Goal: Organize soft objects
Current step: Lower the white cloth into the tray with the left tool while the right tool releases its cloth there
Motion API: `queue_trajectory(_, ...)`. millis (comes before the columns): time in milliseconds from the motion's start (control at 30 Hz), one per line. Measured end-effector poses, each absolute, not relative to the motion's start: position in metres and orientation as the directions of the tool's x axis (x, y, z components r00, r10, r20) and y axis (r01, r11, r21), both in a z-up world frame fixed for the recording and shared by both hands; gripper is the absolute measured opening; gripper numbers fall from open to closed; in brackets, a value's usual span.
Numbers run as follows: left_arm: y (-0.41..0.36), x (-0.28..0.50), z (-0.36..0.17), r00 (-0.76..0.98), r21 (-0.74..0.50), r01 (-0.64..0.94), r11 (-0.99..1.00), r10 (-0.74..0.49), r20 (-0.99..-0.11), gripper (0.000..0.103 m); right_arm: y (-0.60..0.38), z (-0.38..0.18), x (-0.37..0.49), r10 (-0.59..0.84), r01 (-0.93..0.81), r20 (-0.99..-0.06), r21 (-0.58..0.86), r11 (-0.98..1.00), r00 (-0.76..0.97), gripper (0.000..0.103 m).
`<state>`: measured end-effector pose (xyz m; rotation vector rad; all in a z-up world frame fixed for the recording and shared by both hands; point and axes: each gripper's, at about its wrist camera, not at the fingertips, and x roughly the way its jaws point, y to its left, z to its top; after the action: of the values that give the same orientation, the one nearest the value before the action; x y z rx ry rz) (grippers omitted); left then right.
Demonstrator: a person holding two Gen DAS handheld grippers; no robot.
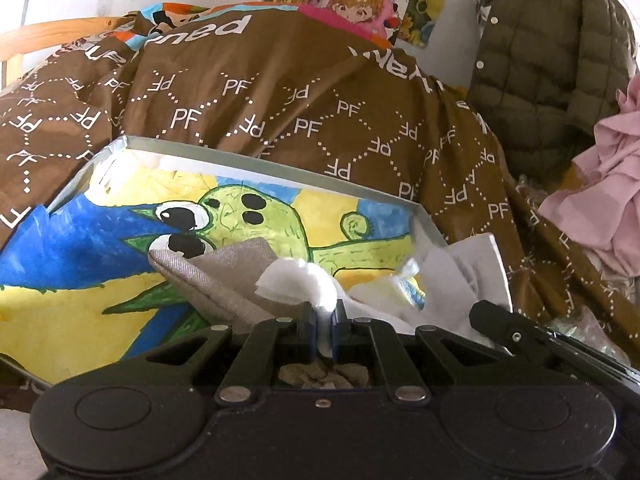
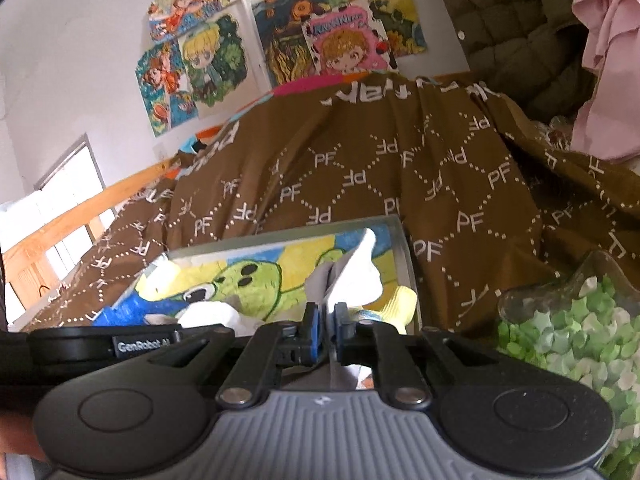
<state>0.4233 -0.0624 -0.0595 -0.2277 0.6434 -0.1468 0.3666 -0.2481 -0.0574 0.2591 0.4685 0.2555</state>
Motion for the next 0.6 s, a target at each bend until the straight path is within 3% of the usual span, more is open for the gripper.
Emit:
queue_trajectory(200,-0.064,0.422,-0.056,0.790,-0.242,0.059,0.969,-0.193,-0.581,0.013,-0.254,-0.057,0.368,0.302,-0.174,-0.417,0.318,0.932,0.857,0.017)
queue_trajectory(267,-0.064,0.419,-0.055,0.793,-0.238,0.056,0.970,-0.188,-0.579,0.018,-0.256,-0.056,0.367,0.300,-0.172,-0.418,0.318,0.932,0.858,0.028)
queue_trajectory(600,-0.067,0.403,-0.036,0.808,-0.204,0.047,0.978,-0.157,-0.568,0.034,-0.265,-0.041,0.353,0.287,-0.168,-0.385,0.314,0.934,0.877,0.056)
